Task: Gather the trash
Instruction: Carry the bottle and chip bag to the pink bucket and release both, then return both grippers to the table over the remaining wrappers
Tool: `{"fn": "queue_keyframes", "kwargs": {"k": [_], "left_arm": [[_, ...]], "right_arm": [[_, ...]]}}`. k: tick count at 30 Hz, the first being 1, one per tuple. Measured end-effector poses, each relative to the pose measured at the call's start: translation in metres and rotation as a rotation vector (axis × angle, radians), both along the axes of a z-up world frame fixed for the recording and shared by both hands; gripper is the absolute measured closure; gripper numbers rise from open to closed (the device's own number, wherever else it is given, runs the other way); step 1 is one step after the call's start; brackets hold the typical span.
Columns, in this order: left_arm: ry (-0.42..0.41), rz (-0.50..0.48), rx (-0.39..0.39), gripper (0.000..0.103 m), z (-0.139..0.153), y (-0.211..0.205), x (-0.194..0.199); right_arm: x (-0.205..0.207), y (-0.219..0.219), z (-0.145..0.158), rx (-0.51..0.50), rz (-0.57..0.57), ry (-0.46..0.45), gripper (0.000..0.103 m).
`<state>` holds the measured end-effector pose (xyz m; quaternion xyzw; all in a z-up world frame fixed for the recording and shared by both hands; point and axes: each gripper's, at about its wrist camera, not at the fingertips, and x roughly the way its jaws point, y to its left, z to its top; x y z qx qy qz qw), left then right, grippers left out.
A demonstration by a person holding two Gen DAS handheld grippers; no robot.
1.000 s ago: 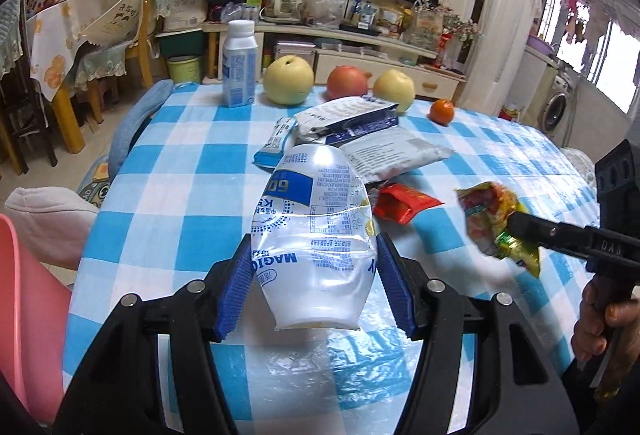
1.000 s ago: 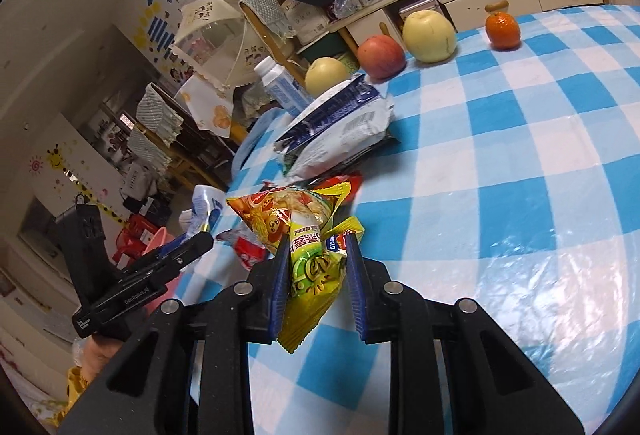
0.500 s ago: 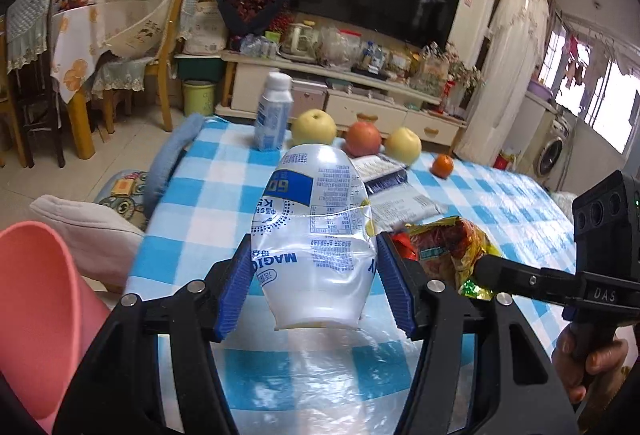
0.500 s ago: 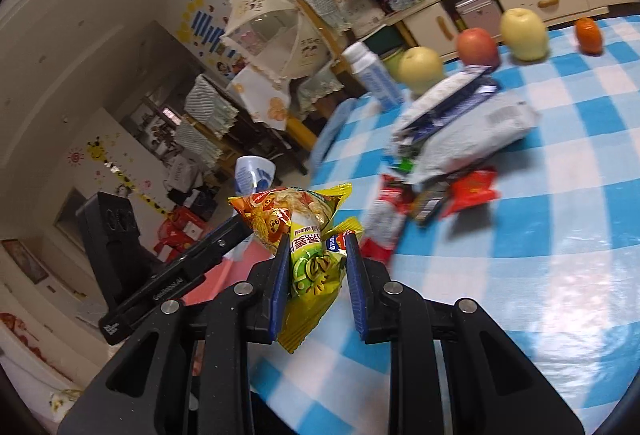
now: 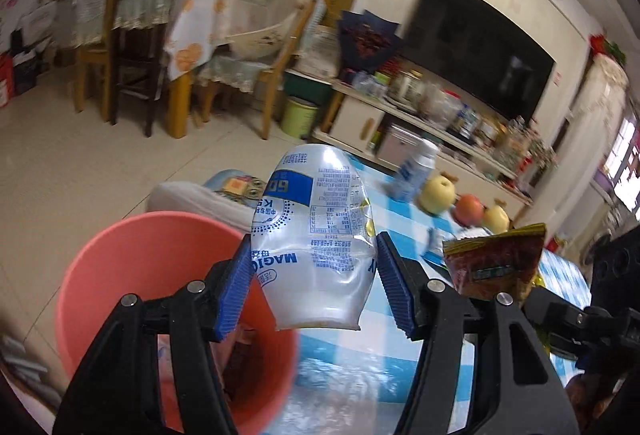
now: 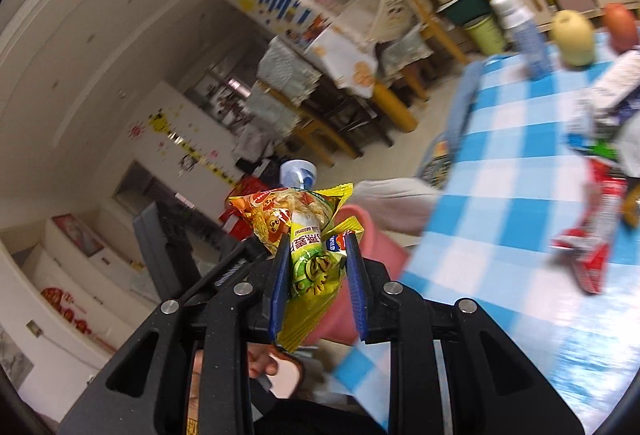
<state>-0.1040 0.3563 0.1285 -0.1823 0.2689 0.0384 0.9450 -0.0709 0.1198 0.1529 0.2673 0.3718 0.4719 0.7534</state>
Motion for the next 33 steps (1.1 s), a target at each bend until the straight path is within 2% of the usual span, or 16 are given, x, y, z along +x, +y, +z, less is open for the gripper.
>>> {"fn": "queue_keyframes", "kwargs": {"k": [7, 9, 10, 11, 13, 15, 22, 27, 33], "left_arm": [[0.069, 0.196, -0.053, 0.04, -0.011, 0.055, -0.005], [0.096, 0.264, -0.067, 0.026, -0.015, 0.067, -0.006], [0.108, 0.29, -0.073, 0.022, -0.017, 0.073, -0.007], [0.116, 0.313, -0.081, 0.02, -0.018, 0.078, -0.007], [0.115, 0.335, -0.093, 0.017, -0.018, 0.083, -0.009], [0.104, 0.344, -0.09, 0.013, -0.016, 0.084, -0.009], [0.076, 0.332, -0.021, 0.012, -0.014, 0.068, -0.006], [0.043, 0.274, -0.052, 0.012, -0.012, 0.057, -0.002], [0.02, 0.214, -0.069, 0.012, -0.011, 0.037, 0.007]], "right_arm": [[0.005, 0.062, -0.008, -0.013, 0.055, 0.017, 0.072], [0.008, 0.073, -0.015, -0.038, 0.053, 0.032, 0.072], [0.011, 0.079, -0.019, -0.058, 0.046, 0.035, 0.067], [0.011, 0.081, -0.023, -0.075, 0.037, 0.05, 0.053], [0.006, 0.078, -0.026, -0.072, 0.018, 0.063, 0.045], [0.002, 0.069, -0.025, -0.091, -0.009, 0.04, 0.044], [-0.015, 0.029, -0.022, -0.242, -0.152, -0.079, 0.024], [-0.026, 0.0, -0.032, -0.355, -0.229, -0.131, 0.018], [-0.038, -0.024, -0.043, -0.457, -0.268, -0.184, 0.014]]}}
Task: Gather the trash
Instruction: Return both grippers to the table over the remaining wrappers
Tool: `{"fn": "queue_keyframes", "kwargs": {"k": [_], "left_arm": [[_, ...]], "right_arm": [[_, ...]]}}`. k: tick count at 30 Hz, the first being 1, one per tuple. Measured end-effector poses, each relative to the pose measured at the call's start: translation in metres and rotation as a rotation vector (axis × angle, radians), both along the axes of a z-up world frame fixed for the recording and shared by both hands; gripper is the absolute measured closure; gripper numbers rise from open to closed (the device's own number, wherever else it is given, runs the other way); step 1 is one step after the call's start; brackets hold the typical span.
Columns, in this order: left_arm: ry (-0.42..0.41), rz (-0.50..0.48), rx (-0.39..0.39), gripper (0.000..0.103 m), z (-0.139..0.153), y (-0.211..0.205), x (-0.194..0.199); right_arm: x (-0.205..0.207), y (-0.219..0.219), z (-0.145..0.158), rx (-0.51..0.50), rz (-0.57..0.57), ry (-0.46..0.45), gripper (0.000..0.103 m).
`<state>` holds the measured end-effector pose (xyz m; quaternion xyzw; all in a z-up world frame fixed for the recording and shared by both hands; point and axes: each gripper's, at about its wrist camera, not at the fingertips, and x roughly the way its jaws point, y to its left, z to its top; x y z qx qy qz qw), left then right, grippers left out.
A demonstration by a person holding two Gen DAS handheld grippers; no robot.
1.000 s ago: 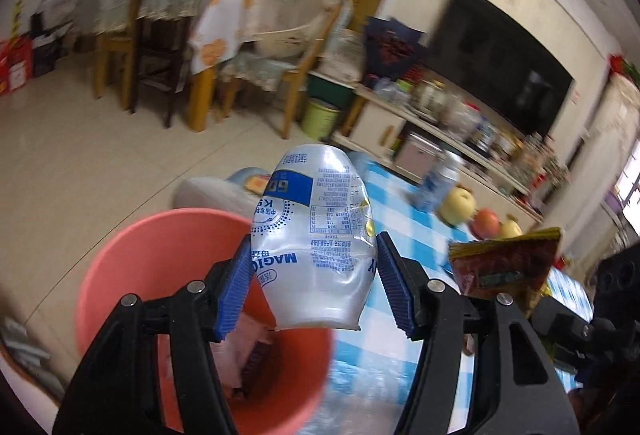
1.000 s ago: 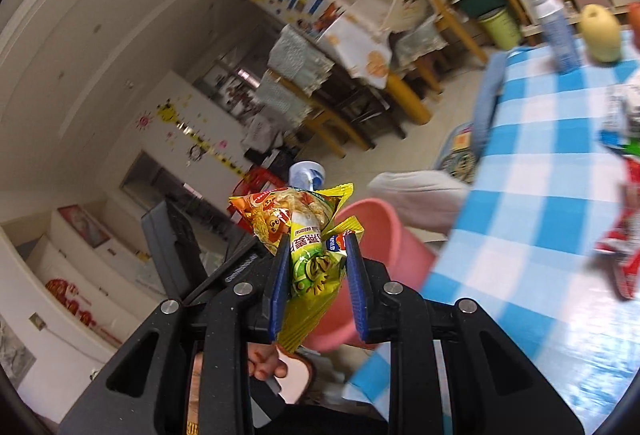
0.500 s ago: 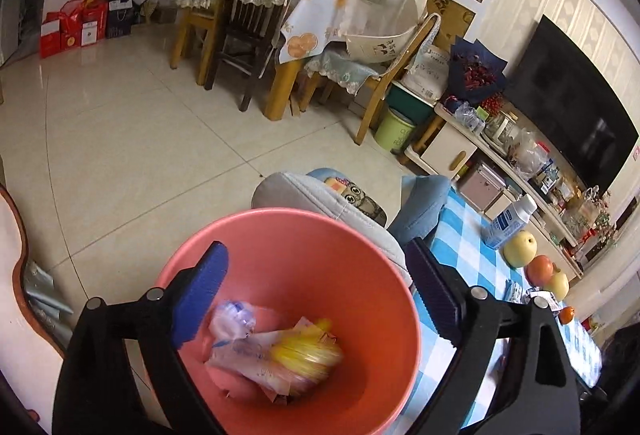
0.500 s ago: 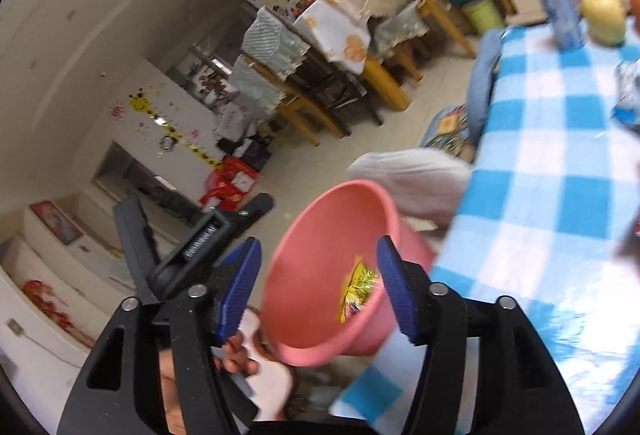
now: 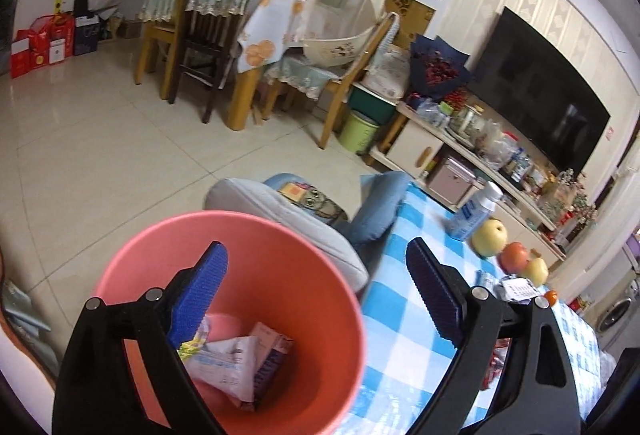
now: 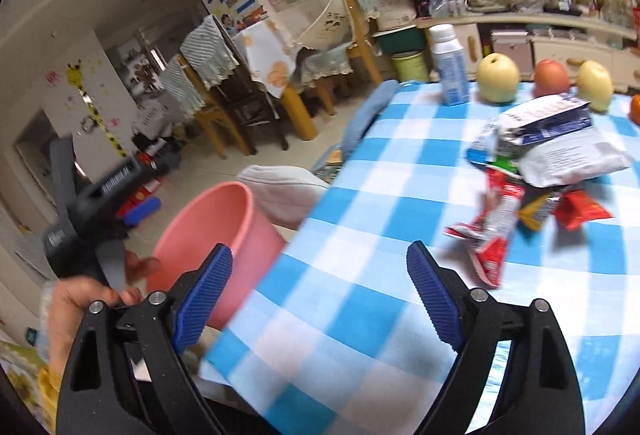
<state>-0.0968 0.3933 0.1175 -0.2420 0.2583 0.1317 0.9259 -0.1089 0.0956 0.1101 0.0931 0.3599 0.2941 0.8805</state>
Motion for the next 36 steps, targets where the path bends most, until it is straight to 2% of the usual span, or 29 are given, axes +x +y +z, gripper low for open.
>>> {"fn": "queue_keyframes", "kwargs": {"k": [3, 8, 13, 28, 36], "left_arm": [[-0.004, -0.029, -0.001, 0.012, -0.001, -0.012, 0.005], [0.003, -0.106, 0.122, 0.012, 0.005, -0.05, 0.015], [0.01, -0.181, 0.182, 0.012, 0.003, -0.078, 0.024], [0.034, -0.314, 0.231, 0.012, -0.005, -0.132, 0.04], [0.04, -0.39, 0.281, 0.012, -0.009, -0.168, 0.047]], "right_arm": [[-0.006, -0.007, -0.004, -0.037, -0.007, -0.025, 0.014], [-0.015, -0.019, -0.007, -0.055, -0.017, -0.057, 0.014], [-0.019, -0.029, -0.005, -0.064, -0.032, -0.088, 0.014], [-0.02, -0.068, -0.001, -0.021, -0.078, -0.089, 0.014], [-0.017, -0.092, 0.001, -0.001, -0.113, -0.086, 0.014]]}}
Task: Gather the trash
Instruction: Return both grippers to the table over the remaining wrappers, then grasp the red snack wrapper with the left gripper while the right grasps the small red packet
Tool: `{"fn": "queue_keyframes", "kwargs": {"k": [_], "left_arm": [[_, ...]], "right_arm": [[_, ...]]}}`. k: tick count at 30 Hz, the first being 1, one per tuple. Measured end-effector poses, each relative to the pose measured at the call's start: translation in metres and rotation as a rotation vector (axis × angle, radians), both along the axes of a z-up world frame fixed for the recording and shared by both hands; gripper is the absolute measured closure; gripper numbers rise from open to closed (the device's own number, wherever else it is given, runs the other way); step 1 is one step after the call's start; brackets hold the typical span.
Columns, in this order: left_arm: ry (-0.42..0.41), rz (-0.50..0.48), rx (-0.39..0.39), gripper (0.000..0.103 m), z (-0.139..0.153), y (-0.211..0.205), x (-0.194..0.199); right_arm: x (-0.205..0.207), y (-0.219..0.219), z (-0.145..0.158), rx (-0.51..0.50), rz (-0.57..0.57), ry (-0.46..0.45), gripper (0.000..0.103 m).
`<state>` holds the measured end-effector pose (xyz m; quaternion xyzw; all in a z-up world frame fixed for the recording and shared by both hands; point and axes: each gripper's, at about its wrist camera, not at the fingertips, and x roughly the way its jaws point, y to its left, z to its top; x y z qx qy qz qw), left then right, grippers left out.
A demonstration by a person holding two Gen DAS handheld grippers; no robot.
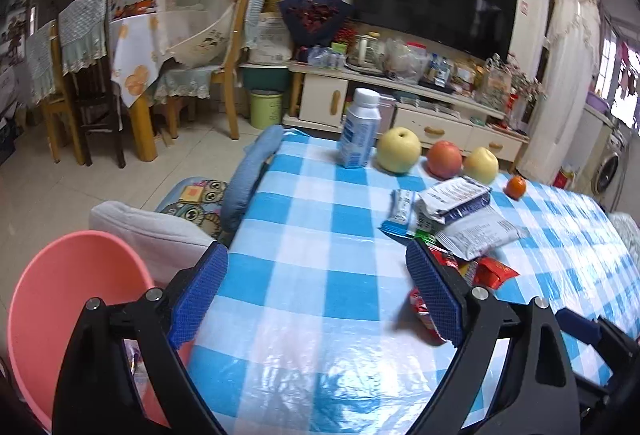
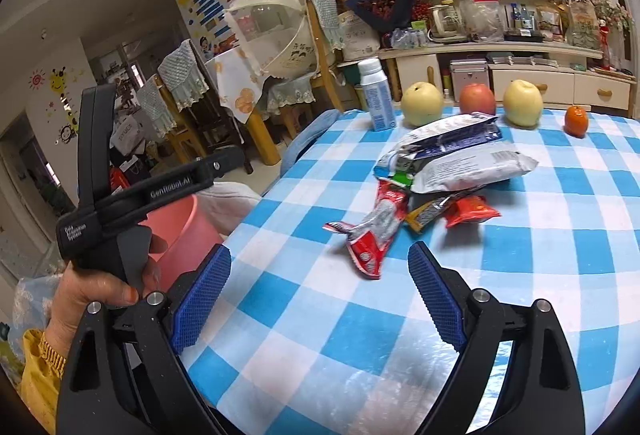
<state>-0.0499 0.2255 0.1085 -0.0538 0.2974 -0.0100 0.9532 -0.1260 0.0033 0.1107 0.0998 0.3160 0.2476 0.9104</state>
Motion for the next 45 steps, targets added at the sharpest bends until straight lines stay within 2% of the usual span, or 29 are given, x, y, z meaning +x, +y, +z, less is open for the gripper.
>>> {"fn": "queue_keyframes", "kwargs": {"k": [17, 28, 40, 43, 45], "left_arm": [[0.043, -0.141, 0.087, 0.012, -0.017, -0.063, 0.014], [0.091, -0.235, 0.172, 0.012, -0.035, -0.103, 0.022], [0.143, -0.276, 0.216, 0.012, -0.052, -0.126, 0.033], [0.168, -0.278, 0.232, 0.016, -0.057, -0.13, 0.038], [0.192, -0.273, 0.237, 0.025, -0.061, -0.13, 0.042]], "right_arm": [[0.016, -0.055, 0.006, 0.047, -0.098, 0.011, 0.014], [0.034, -0.092, -0.001, 0.076, -0.155, 0.067, 0.014], [0.06, -0.091, -0.017, 0.044, -0.132, 0.128, 0.014], [0.068, -0.091, -0.022, 0.046, -0.13, 0.148, 0.014], [0.074, -0.091, -0.027, 0.052, -0.13, 0.165, 0.014]]}}
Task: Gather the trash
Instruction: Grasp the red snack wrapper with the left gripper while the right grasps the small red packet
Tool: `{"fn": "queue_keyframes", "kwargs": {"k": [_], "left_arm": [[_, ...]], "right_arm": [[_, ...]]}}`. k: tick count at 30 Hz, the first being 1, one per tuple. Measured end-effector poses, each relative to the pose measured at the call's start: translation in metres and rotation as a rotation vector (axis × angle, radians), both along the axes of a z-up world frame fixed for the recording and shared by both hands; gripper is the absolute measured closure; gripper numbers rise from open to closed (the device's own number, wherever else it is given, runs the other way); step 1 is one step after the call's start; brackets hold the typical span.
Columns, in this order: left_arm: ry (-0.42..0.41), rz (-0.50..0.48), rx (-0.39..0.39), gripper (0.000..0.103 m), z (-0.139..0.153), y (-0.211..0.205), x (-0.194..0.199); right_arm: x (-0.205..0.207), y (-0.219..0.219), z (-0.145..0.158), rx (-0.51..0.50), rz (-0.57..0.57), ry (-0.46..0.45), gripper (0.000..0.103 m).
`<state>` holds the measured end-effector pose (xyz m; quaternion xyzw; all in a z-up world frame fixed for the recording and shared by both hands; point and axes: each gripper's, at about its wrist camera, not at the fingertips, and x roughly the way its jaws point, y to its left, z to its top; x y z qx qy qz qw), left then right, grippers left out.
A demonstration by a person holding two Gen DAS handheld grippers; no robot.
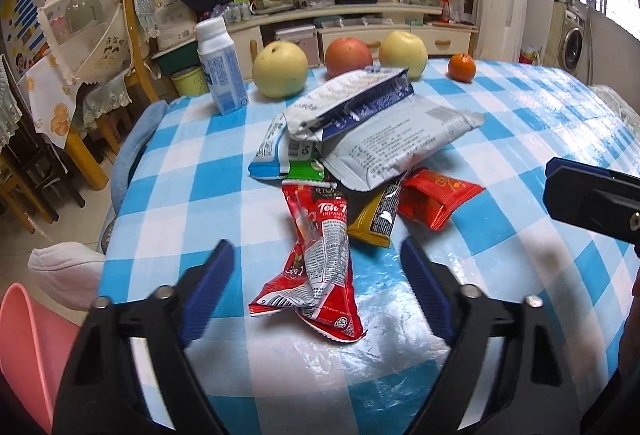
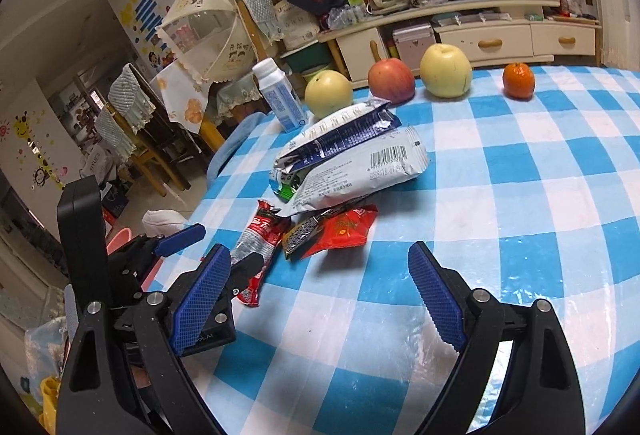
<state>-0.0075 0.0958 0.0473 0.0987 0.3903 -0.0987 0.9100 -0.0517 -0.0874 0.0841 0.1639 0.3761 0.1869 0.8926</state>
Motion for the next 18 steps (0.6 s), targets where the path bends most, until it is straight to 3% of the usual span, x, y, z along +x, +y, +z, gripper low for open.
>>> {"fn": "queue_keyframes", "kwargs": {"k": [5, 12, 15, 18], "left_arm": [[0.039, 0.022, 0.012, 0.028, -0.008, 0.0, 0.009], [0.067, 0.035, -0.001, 0.029, -0.013, 0.0, 0.019], [0.094, 0.043, 0.001, 0.039, -0.018, 0.001, 0.024], [0.124, 0.058, -0.01, 0.041, -0.022, 0.004, 0.031]], "right_arm": [[0.016, 0.003, -0.01, 0.033, 0.021, 0.042, 0.014], [0.027, 0.014, -0.02, 0.0, 0.05, 0.051, 0.014], [0.032, 0.014, -0.026, 0.004, 0.053, 0.066, 0.014], [0.038, 0.014, -0.032, 0.01, 0.054, 0.084, 0.018]]}}
